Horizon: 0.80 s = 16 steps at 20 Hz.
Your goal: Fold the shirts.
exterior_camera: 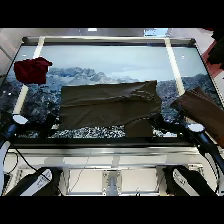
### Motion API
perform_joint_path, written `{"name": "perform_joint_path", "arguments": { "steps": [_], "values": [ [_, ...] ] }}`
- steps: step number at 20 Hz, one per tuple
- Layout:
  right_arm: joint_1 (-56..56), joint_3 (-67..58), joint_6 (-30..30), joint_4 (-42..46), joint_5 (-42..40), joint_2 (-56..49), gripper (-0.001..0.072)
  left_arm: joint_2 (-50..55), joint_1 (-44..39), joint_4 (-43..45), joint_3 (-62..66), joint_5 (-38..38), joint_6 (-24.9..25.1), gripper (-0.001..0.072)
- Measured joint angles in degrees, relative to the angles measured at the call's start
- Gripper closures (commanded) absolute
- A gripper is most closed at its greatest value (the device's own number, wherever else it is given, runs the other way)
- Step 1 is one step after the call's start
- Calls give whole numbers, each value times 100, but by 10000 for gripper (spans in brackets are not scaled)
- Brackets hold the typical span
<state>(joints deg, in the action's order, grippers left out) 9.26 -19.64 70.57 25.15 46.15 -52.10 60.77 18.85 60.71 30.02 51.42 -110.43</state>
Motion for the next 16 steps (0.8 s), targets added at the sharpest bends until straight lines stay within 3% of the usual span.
{"name": "perform_joint_path", "arguments": {
  "steps": [10, 16],
  "values": [
    [0, 0, 9, -33, 81, 0, 685, 76, 20, 98, 48, 404, 72, 243],
    [0, 0, 7, -35, 90, 0, 685, 195, 42, -57, -7, 223, 101, 244]
  ]
}}
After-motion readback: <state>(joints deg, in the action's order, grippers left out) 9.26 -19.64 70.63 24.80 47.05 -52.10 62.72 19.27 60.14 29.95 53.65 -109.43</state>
